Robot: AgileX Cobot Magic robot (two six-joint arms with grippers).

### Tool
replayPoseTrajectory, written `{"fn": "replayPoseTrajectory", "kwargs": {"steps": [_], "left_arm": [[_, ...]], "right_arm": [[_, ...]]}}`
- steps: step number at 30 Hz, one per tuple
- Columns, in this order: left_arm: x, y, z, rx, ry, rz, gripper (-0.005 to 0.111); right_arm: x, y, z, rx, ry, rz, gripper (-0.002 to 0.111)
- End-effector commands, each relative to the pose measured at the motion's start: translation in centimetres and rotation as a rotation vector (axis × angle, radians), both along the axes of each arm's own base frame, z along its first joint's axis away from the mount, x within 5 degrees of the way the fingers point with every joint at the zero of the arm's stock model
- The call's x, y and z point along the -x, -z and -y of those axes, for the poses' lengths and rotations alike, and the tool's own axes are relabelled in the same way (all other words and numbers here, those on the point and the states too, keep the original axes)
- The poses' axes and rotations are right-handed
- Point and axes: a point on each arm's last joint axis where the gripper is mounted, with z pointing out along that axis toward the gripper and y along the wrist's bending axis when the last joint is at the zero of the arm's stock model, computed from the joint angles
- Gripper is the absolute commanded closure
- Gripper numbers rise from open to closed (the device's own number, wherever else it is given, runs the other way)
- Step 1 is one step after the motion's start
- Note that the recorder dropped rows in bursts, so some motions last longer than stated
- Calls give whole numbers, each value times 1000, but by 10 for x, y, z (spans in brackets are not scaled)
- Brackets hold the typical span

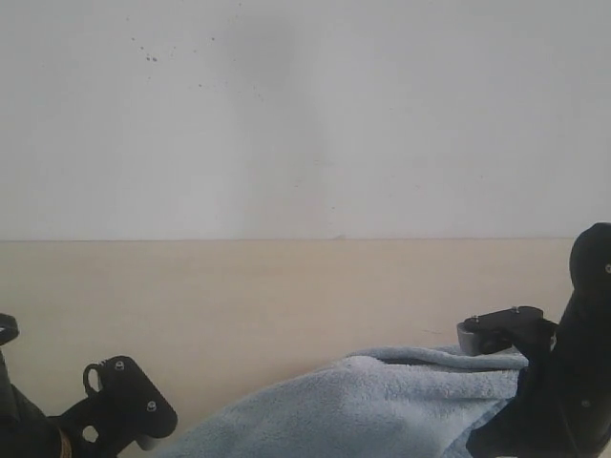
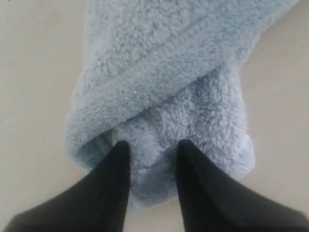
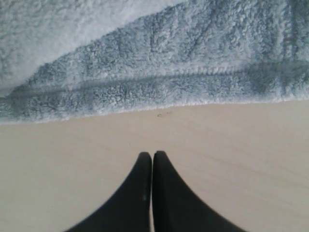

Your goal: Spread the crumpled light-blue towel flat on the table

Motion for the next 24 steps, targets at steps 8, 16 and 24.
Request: {"fn": "replayPoseTrajectory", "kwargs": {"steps": [8,16,24], "left_arm": [[-4,-23,4,41,4,66,103],[0,-61,4,174,45,217,103],[39,-152,-16,504,296,757,103]], "right_arm": [[0,0,-1,-7,-5,13,108],[-1,0,-1,-9,-3,16,108],[-2,-5,-8,-82,47,-6,108]]}}
